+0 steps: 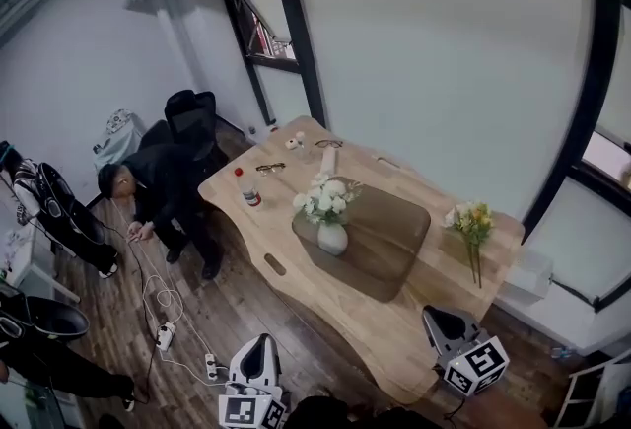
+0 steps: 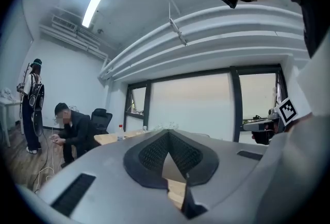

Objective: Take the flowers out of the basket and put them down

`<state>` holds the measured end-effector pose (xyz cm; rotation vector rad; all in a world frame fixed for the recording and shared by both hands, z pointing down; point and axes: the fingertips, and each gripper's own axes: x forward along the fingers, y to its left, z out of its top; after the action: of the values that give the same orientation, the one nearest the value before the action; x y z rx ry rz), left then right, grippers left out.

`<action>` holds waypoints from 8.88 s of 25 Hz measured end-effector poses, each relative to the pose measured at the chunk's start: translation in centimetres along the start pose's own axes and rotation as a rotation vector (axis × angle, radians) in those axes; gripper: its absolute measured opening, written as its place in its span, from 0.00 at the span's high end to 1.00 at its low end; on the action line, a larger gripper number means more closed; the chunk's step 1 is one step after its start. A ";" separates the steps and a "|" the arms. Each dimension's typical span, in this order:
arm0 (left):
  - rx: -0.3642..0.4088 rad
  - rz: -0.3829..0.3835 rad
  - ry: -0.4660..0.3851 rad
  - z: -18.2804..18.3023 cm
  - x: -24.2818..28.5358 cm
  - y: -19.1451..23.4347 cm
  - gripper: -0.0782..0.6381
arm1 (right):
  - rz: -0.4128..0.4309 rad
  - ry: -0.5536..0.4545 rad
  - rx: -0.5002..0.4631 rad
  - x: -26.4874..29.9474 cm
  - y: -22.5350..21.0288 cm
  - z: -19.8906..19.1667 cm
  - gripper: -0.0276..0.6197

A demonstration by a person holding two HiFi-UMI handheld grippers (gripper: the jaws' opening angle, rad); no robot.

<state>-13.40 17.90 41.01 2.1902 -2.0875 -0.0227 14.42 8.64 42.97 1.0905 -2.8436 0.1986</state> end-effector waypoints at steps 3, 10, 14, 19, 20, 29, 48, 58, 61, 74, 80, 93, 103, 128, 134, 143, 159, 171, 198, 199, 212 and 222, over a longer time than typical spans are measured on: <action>0.010 -0.016 0.013 -0.3 1.4 0.2 0.89 | -0.004 0.001 0.043 1.0 -0.6 0.0 0.92; 0.064 -0.094 0.001 -0.1 8.1 3.7 0.89 | -0.099 -0.020 0.058 4.5 -2.9 1.0 0.92; 0.078 -0.153 0.005 0.1 13.2 6.3 0.89 | -0.168 -0.009 0.072 6.9 -3.9 1.1 0.92; 0.070 -0.247 0.005 0.6 19.1 9.4 0.89 | -0.281 0.011 0.055 10.1 -5.0 2.3 0.92; 0.067 -0.261 0.003 0.8 20.1 10.2 0.89 | -0.304 0.013 0.050 11.0 -5.3 2.8 0.92; 0.053 -0.410 -0.002 2.8 27.7 14.9 0.89 | -0.384 -0.020 -0.031 18.4 -5.8 8.8 0.92; 0.024 -0.456 0.020 2.1 34.1 14.8 0.89 | -0.247 0.001 -0.170 27.3 -8.5 12.0 0.92; 0.042 -0.372 0.043 0.9 35.2 15.4 0.89 | -0.197 0.058 -0.119 31.1 -12.6 5.0 0.92; 0.038 -0.352 0.064 0.1 35.2 15.5 0.89 | -0.164 0.134 -0.101 32.2 -13.3 1.4 0.92; 0.035 -0.282 0.103 -1.0 35.4 17.8 0.89 | 0.057 0.423 -0.102 36.0 -11.6 -10.6 0.92; 0.043 -0.266 0.100 -0.7 35.5 18.6 0.89 | 0.076 0.460 -0.158 37.4 -11.0 -13.0 0.92; 0.046 -0.190 0.106 -0.3 34.9 22.2 0.89 | 0.310 0.452 -0.184 40.3 -7.1 -14.9 0.51; 0.074 -0.118 0.123 0.0 33.0 24.8 0.89 | 0.293 0.357 -0.145 44.1 -6.0 -14.4 0.50; 0.068 -0.229 0.064 1.6 33.6 20.5 0.89 | 0.189 0.334 -0.146 41.5 -6.3 -8.9 0.56; 0.068 -0.288 0.046 2.1 34.2 18.0 0.89 | 0.139 0.318 -0.136 39.9 -6.9 -6.4 0.56; 0.079 -0.380 0.027 3.2 35.0 15.0 0.89 | 0.068 0.278 -0.151 38.1 -7.4 -2.6 0.56; 0.060 -0.573 -0.031 5.2 36.5 7.5 0.89 | -0.097 0.237 -0.170 32.0 -9.7 2.5 0.56; 0.079 -0.734 -0.025 5.2 37.4 0.7 0.89 | -0.269 0.199 -0.175 24.6 -11.7 6.3 0.56; 0.086 -1.067 0.022 2.6 37.3 -13.4 0.89 | -0.617 0.195 -0.134 10.1 -15.6 6.8 0.56; 0.094 -1.079 0.029 2.4 37.1 -13.8 0.89 | -0.631 0.202 -0.126 9.5 -15.6 6.2 0.56; 0.122 -1.167 0.014 2.2 35.4 -18.8 0.89 | -0.759 0.221 -0.062 3.7 -16.9 1.0 0.56; 0.111 -1.172 0.057 -0.2 35.8 -21.7 0.89 | -0.788 0.235 -0.032 2.6 -17.2 -2.3 0.56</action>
<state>9.99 -16.84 41.60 3.0453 -0.5318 0.0539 24.13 -5.41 47.14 1.9109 -2.0154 0.1941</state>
